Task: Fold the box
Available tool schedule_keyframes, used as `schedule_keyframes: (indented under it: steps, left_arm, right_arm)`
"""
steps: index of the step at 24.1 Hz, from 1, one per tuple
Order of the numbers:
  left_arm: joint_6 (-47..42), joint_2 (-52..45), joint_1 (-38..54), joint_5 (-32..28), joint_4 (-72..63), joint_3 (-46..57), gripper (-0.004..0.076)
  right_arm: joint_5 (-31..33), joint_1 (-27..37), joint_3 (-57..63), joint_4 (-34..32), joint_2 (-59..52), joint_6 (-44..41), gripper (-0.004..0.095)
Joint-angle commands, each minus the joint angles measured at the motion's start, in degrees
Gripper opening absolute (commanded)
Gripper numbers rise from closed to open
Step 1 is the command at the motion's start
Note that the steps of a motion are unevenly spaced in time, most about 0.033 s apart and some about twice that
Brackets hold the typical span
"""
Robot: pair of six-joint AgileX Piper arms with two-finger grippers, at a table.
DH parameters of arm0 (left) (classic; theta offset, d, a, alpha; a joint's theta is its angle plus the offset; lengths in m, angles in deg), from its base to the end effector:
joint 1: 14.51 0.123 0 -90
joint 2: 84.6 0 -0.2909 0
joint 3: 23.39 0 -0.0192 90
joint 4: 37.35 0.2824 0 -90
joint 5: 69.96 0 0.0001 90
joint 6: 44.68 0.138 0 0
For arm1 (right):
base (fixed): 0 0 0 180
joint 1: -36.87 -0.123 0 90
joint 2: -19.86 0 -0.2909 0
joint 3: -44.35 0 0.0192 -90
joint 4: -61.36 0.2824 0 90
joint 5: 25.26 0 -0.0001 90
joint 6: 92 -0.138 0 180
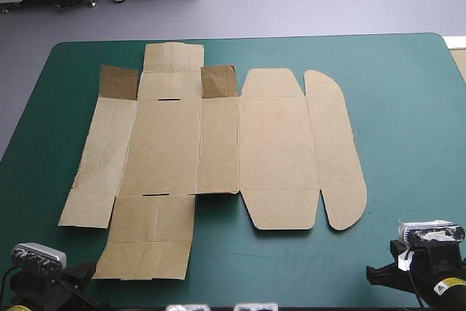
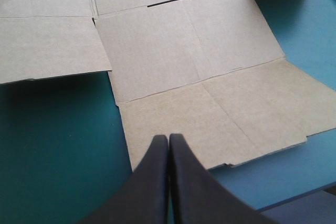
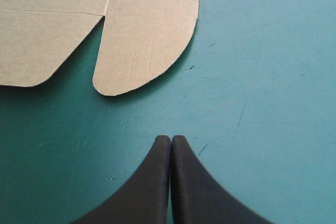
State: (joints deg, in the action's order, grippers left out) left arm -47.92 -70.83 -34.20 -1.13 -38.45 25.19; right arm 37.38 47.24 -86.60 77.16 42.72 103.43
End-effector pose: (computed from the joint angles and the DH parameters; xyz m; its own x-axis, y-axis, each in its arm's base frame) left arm 0.0580 -0.0234 0.2494 -0.6408 0.1619 -0.7504 0.3095 0.9490 -0.0595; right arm 0.0958 0.0164 0.2495 -0.6726 -0.0146 -0.7399 -0.0922 0.9937 0.0643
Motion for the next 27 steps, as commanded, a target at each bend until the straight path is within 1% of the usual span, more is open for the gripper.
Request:
schedule_keyframes:
  steps: [1,6,8,9,12,15,17,18,19,20,27]
  left_arm:
    - [0.1,0.9,-0.2,-3.3,-0.2,-1.3,-0.0009]
    - [0.1,1.1,-0.2,-2.9,-0.2,-1.7,-0.0009]
    - [0.1,2.9,-0.2,-1.2,-0.2,-4.4,-0.0009]
    - [0.1,5.3,-0.2,0.1,0.0,-7.3,-0.0009]
    - [0.1,14.5,-0.2,1.2,0.0,-18.6,-0.0009]
    - [0.7,27.1,-0.2,1.8,0.0,-32.2,-0.0009]
    - [3.2,32.4,-0.2,1.6,0.0,-37.0,-0.0009]
    - [3.2,35.8,-0.2,0.6,0.5,-39.4,-0.0009]
    - [3.2,39.3,-0.2,-1.6,1.1,-41.1,-0.0009]
    - [3.2,41.0,-0.2,-2.7,2.4,-42.0,-0.0009]
    - [0.6,53.4,0.0,-8.7,9.4,-43.8,-0.0009]
  right_arm:
    - [-3.2,0.0,-1.3,0.9,0.6,0.5,-0.0013]
    - [-3.2,0.0,-1.3,0.9,0.6,0.5,-0.0013]
    - [-3.2,0.0,-1.3,0.9,0.6,0.5,-0.0013]
    - [-3.2,0.0,-1.3,0.9,0.6,0.5,-0.0013]
    - [-3.2,0.0,-1.3,0.9,0.6,0.5,-0.0013]
    - [-3.3,0.0,-1.3,0.9,0.6,0.5,-0.0013]
    - [-3.2,0.0,-1.3,0.9,0.6,0.5,-0.0013]
    - [-3.2,0.0,-1.3,0.9,0.6,0.5,-0.0013]
    - [-3.3,0.0,-1.1,0.9,0.6,0.5,-0.0013]
    - [-3.4,0.0,-1.1,0.9,0.6,0.5,-0.0013]
    - [-3.4,0.0,-1.1,0.8,0.6,0.5,-0.0013]
